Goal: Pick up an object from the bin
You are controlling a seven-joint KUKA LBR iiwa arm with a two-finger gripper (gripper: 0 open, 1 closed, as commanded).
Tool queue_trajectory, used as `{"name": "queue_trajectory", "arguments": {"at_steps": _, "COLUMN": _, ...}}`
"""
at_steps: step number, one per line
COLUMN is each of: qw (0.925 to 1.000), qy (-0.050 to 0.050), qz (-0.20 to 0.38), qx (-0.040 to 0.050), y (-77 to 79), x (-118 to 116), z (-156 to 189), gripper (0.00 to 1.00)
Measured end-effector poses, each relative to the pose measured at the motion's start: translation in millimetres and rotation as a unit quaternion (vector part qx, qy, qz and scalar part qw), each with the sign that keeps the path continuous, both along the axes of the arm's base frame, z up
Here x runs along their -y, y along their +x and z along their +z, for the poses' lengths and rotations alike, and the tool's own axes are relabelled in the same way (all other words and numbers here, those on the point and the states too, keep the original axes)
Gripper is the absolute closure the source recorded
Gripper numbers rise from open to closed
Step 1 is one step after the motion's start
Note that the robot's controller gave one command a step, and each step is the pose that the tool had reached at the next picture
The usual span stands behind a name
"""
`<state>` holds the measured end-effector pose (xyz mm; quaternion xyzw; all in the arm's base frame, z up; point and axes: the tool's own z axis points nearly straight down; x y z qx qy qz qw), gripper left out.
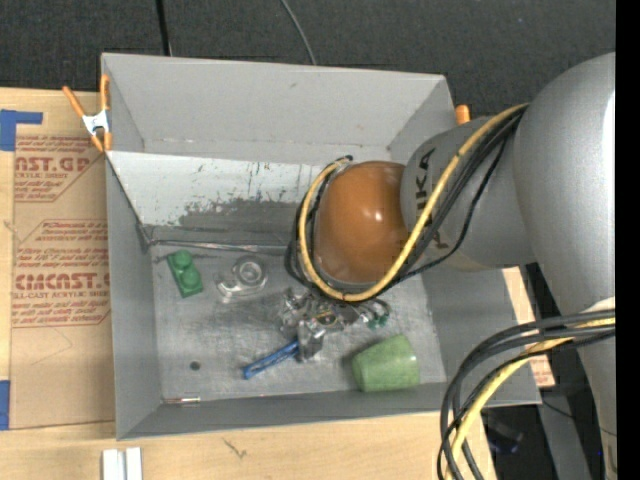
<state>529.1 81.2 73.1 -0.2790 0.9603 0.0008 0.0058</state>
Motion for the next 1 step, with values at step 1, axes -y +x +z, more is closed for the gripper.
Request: {"name": "queue_trajectory", "arguments": {"at_steps": 1, "qw": 0.9839, "qy": -0.002, "qz": 0.179, "qx": -0.0037, "y": -26.6, "x": -49.4, "z": 135.0, "gripper": 1.00}}
